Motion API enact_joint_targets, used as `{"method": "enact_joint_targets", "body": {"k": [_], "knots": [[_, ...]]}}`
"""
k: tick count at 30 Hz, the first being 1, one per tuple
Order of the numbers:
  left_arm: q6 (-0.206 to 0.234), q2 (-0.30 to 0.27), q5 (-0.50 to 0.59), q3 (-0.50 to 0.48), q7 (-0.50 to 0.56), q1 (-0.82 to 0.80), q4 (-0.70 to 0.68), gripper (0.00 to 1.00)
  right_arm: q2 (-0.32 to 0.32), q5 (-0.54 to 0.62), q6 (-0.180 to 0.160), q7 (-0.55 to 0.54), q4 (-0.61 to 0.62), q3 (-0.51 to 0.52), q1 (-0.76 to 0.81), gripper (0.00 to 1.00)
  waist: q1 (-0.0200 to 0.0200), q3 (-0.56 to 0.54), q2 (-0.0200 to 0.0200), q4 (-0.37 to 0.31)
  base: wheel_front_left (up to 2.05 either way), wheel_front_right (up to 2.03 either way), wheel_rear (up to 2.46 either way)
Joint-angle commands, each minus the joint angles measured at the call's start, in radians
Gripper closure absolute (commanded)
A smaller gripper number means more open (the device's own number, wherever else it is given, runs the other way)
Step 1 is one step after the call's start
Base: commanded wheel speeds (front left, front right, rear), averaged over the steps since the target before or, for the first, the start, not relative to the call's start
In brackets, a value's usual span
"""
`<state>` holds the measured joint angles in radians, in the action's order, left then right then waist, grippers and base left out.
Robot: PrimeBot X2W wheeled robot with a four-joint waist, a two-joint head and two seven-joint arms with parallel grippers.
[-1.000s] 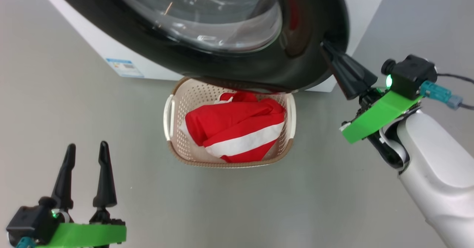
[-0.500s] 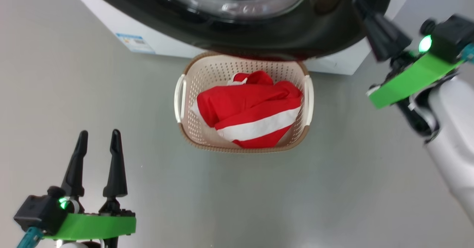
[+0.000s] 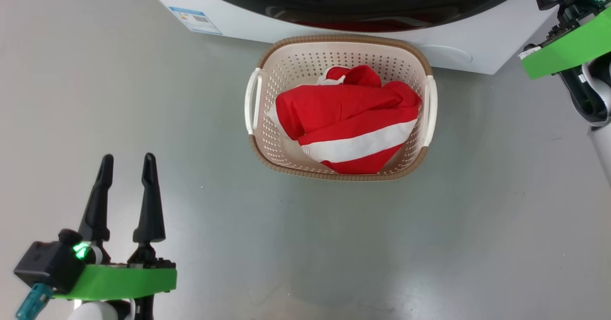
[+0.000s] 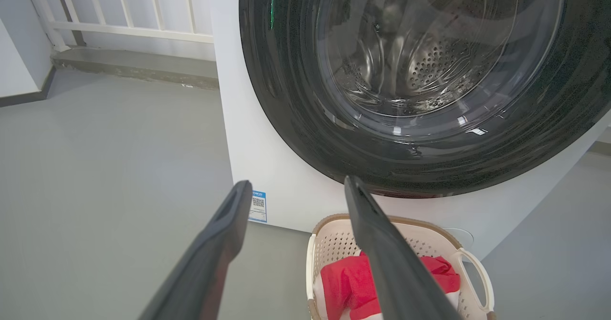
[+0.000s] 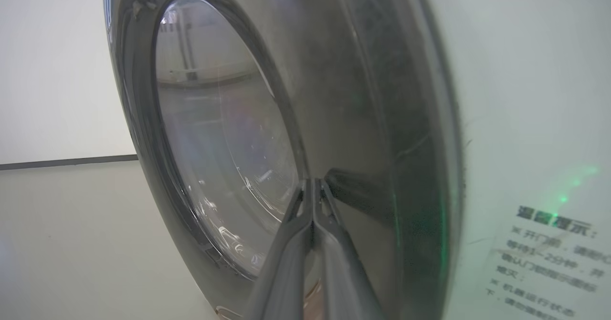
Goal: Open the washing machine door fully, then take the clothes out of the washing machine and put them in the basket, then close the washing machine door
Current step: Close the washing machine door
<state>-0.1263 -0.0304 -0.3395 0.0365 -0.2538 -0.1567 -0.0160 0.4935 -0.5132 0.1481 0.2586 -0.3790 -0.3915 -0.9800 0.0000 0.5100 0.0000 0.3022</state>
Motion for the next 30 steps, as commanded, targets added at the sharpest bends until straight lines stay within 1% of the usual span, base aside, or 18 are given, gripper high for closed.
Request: {"method": "enact_joint_targets", "body": {"k": [1, 7, 14, 16, 17, 18, 30], "knots": [[0.01, -0.02, -0.008, -0.033, -0.008, -0.017, -0.019, 0.0, 0.006, 0.011, -0.017, 0.003, 0.0, 0.039, -0.019, 1.0, 0.0, -0.002, 0.0, 0.005, 0.0, 0.0, 0.0], [0.012, -0.02, -0.01, -0.037, -0.008, -0.014, -0.01, 0.0, -0.02, 0.027, -0.017, 0.003, -0.017, 0.048, 0.013, 1.0, 0.0, -0.027, 0.0, 0.001, 0.0, 0.0, 0.0], [0.009, -0.02, 0.003, -0.051, -0.008, -0.01, -0.001, 0.0, -0.05, 0.022, -0.017, 0.003, 0.003, 0.042, 0.079, 1.0, 0.0, -0.076, 0.0, -0.028, 0.0, 0.0, 0.0], [0.008, -0.02, 0.01, -0.057, -0.008, -0.007, 0.001, 0.0, -0.057, 0.018, -0.017, 0.003, 0.017, 0.045, 0.109, 0.58, 0.0, -0.099, 0.0, -0.04, 0.0, 0.0, 0.0], [0.007, -0.02, 0.013, -0.061, -0.008, -0.004, 0.002, 0.0, -0.061, 0.015, -0.017, 0.003, 0.025, 0.046, 0.125, 0.16, 0.0, -0.111, 0.0, -0.046, 0.0, 0.0, 0.0], [0.006, -0.02, 0.017, -0.064, -0.008, -0.002, 0.002, 0.0, -0.065, 0.013, -0.017, 0.003, 0.033, 0.047, 0.141, 0.0, 0.0, -0.123, 0.0, -0.054, 0.0, 0.0, 0.0], [-0.002, -0.02, 0.073, -0.1, -0.008, 0.042, 0.003, 0.0, -0.127, 0.019, -0.017, 0.003, 0.136, 0.118, 0.377, 0.0, 0.0, -0.275, 0.0, -0.163, 0.0, 0.0, 0.0]]}}
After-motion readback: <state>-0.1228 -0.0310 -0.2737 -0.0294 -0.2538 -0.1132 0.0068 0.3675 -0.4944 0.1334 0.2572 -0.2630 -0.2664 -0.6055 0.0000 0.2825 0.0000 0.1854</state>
